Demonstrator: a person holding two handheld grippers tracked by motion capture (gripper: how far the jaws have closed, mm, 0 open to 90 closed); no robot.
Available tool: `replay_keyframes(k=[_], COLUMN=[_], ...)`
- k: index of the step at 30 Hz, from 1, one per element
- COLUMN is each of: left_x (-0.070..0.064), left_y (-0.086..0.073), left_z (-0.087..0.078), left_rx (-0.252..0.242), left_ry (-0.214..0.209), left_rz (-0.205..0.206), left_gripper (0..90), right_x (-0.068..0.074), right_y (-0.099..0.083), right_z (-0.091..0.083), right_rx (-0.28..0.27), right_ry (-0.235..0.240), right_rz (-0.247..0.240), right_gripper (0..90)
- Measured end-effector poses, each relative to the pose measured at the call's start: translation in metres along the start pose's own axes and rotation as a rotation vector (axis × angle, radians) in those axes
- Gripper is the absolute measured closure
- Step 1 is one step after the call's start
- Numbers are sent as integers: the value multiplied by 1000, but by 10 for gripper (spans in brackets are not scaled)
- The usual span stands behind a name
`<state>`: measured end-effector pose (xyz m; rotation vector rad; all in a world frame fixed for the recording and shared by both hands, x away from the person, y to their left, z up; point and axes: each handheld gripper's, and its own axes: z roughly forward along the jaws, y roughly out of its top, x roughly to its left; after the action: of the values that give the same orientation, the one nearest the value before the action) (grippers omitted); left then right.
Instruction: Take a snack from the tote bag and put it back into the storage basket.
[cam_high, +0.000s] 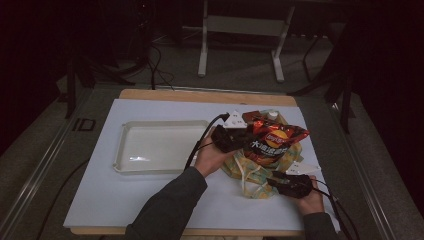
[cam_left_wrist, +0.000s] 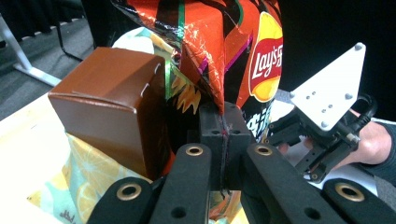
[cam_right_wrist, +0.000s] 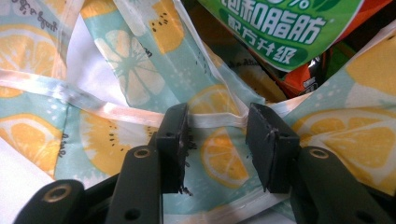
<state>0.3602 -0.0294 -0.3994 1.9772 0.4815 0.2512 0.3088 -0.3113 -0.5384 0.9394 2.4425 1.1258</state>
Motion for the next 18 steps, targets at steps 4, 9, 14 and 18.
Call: replay_keyframes(k=[4, 9, 14, 18], left_x=[-2, -3, -1, -2], left_y=[5, 10, 18, 24], left_z=[0, -2, -9, -15], left_rx=[-11, -37, -64, -95], left_ry=[5, 10, 18, 14], left_rz=[2, 1, 1, -2], left_gripper=[898, 898, 898, 898], right_x=[0, 1, 1, 1], right_y=[0, 0, 0, 0], right_z=[0, 0, 0, 0], right_rx=[0, 1, 1, 2], right_ry=[-1, -1, -2, -2], right_rz=[0, 1, -3, -3], right_gripper=[587, 587, 587, 587])
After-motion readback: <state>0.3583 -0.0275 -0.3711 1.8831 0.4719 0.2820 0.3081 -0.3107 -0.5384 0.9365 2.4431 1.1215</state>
